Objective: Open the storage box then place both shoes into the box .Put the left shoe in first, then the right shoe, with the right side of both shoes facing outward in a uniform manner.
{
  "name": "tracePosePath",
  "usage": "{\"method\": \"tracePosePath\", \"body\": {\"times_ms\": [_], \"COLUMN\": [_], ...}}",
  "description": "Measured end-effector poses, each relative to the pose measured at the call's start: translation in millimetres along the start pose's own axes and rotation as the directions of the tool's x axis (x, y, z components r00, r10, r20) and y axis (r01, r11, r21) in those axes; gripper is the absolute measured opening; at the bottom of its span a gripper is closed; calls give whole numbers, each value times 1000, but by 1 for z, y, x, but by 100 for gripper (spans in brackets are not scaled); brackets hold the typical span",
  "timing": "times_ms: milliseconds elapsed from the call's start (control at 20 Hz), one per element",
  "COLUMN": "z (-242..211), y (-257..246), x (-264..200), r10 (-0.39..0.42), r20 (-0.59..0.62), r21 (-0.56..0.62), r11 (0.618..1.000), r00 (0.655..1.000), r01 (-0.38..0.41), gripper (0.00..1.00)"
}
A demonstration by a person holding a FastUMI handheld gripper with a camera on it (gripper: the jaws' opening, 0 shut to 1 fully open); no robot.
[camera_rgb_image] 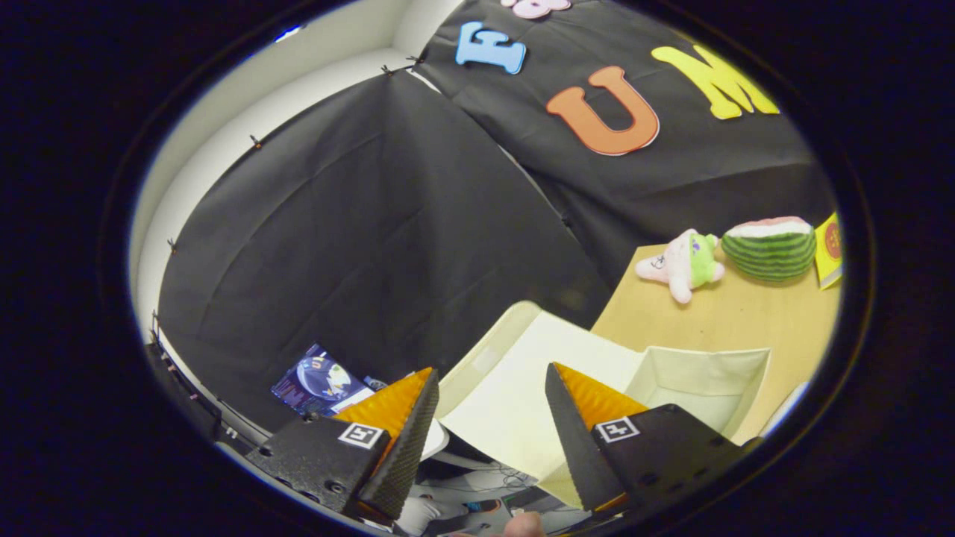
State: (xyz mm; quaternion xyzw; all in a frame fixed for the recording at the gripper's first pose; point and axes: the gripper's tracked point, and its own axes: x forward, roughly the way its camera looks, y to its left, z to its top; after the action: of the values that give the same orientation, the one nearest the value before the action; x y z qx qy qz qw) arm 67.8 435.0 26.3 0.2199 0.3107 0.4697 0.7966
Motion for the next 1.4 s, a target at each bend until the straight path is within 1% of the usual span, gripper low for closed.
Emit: {"method": "tracePosePath", "body": {"times_ms": [150,350,450,550,650,750,850,950,1050,1200,1250,1400], "z": [-4,-15,-21,-33,-37,-49,-72,-98,-127,-165,-175,-199], "y": [-24,-53,-71,-94,-127,-165,-204,-243,-277,-320,-333,-354], "x": [-19,-58,-84,-112,-145,-177,-205,-224,-235,-251,-253,-252], "r10": [-73,-165,-213,-281,-382,-484,-573,-634,-660,-677,-672,-644], "r20": [21,31,27,6,1,-13,-73,-150,-243,-360,-394,-471], "r21": [-59,-101,-128,-168,-213,-247,-262,-240,-197,-163,-146,-109], "r11": [995,981,968,946,903,850,801,768,751,724,719,721], "r00": [997,986,977,960,924,875,816,759,711,642,627,603], "r01": [74,168,215,278,374,466,539,594,630,671,679,684], "gripper": [88,94,96,96,96,96,96,97,97,97,97,97]}}
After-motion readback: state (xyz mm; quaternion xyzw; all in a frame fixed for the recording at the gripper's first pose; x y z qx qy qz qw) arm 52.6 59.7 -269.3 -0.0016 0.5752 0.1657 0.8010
